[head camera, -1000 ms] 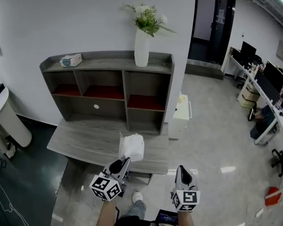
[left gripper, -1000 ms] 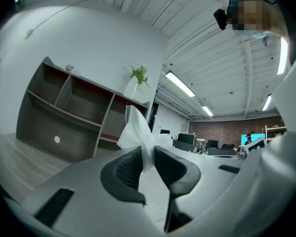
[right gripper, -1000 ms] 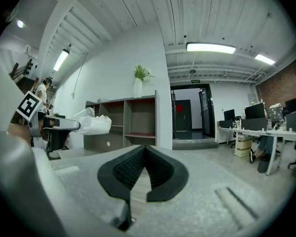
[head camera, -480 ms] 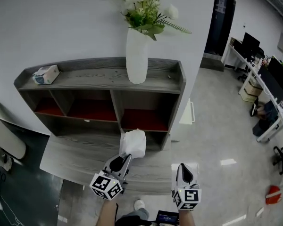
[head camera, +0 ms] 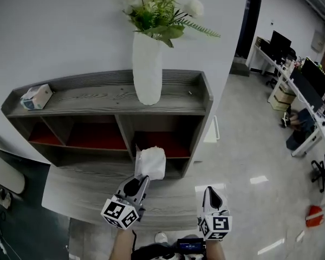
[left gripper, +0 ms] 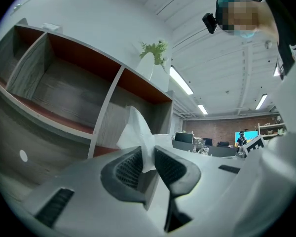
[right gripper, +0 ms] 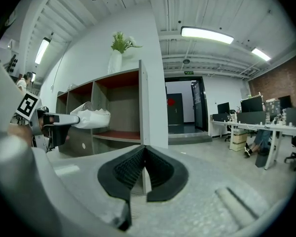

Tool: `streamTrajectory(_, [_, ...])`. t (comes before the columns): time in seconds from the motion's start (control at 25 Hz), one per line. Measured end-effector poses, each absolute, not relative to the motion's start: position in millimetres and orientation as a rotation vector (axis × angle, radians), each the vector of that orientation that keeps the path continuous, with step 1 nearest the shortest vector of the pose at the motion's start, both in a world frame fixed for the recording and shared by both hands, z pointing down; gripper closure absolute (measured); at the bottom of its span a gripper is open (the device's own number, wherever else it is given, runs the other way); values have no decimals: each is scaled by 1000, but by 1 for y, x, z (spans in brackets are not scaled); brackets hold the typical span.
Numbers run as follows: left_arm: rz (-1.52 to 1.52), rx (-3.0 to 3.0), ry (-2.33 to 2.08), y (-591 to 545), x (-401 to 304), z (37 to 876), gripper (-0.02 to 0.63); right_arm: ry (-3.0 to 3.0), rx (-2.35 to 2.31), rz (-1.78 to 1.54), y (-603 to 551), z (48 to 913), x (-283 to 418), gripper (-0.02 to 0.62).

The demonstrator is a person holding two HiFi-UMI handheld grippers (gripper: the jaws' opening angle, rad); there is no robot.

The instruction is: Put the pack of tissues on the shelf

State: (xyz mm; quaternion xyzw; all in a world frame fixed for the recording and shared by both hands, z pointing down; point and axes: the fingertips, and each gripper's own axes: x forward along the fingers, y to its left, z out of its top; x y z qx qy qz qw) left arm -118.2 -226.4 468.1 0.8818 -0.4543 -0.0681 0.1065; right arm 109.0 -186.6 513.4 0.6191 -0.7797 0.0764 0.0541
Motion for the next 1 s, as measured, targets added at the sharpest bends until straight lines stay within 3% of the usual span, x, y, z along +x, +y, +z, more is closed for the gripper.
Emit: streamTrajectory(1.0, [-176, 2610, -1355, -236, -105, 471, 539, -2465, 1783, 246, -211, 512, 93, 591])
